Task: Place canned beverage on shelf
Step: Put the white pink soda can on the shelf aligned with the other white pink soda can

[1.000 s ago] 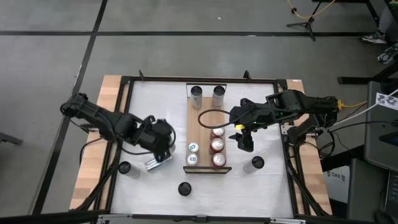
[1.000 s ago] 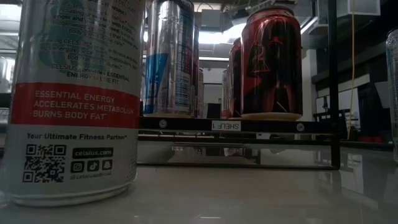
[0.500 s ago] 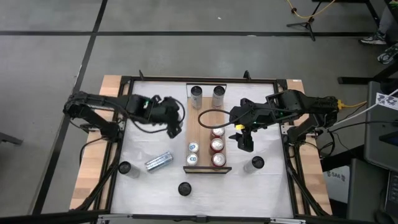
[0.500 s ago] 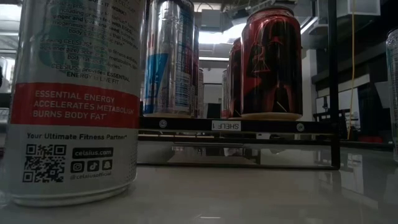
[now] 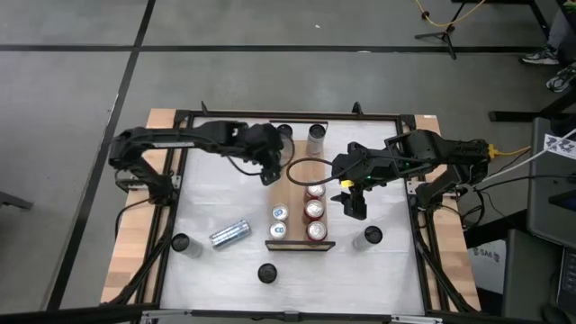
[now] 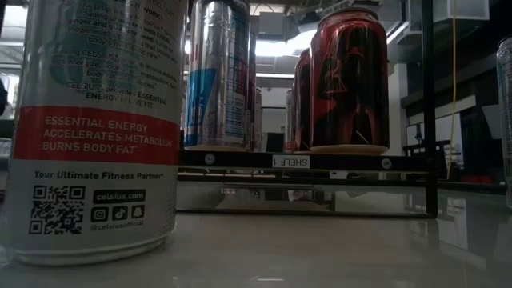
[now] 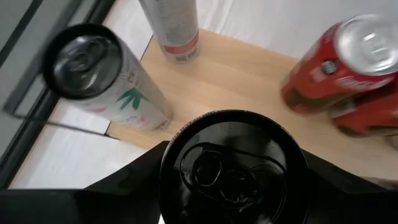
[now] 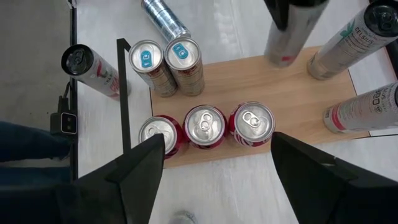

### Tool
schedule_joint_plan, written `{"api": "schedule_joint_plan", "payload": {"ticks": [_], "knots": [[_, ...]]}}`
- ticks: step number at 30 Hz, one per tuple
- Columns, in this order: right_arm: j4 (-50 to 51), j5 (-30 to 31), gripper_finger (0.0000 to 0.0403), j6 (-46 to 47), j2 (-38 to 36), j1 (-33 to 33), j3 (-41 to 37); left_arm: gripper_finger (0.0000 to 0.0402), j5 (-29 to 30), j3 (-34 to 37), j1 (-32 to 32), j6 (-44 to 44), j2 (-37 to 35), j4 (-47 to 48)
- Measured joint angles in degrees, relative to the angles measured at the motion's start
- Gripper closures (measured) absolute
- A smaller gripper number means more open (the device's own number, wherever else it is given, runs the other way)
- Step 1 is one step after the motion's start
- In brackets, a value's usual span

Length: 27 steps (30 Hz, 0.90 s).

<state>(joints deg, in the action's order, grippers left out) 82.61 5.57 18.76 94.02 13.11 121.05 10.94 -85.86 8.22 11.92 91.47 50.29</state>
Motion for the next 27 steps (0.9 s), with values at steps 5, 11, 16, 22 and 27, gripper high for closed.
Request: {"api": "schedule_joint_plan", "payload": {"ticks": [5, 11, 16, 22, 27], "knots": [[0.00, 0.00, 0.0116, 0.00, 0.00, 0.00, 0.00, 0.0154, -2.36, 0.00, 1.54, -3.36, 3.80, -2.37], [-0.03, 0.01, 0.0116, 0.00, 0.00, 0.00, 0.00, 0.0154, -4.74, 0.00, 3.18, -3.67, 5.57, -5.03], [-0.04, 0.01, 0.0116, 0.00, 0.00, 0.01, 0.00, 0.0154, -4.61, 0.00, 4.26, -3.67, 5.62, -5.06], [-0.04, 0.00, 0.0116, 0.00, 0.00, 0.01, 0.00, 0.0154, -4.70, 0.00, 4.53, -3.64, 5.63, -5.03], [-0.07, 0.01, 0.0116, 0.00, 0.00, 0.01, 0.00, 0.0154, -4.68, 0.00, 4.53, -3.60, 5.63, -4.99]]}}
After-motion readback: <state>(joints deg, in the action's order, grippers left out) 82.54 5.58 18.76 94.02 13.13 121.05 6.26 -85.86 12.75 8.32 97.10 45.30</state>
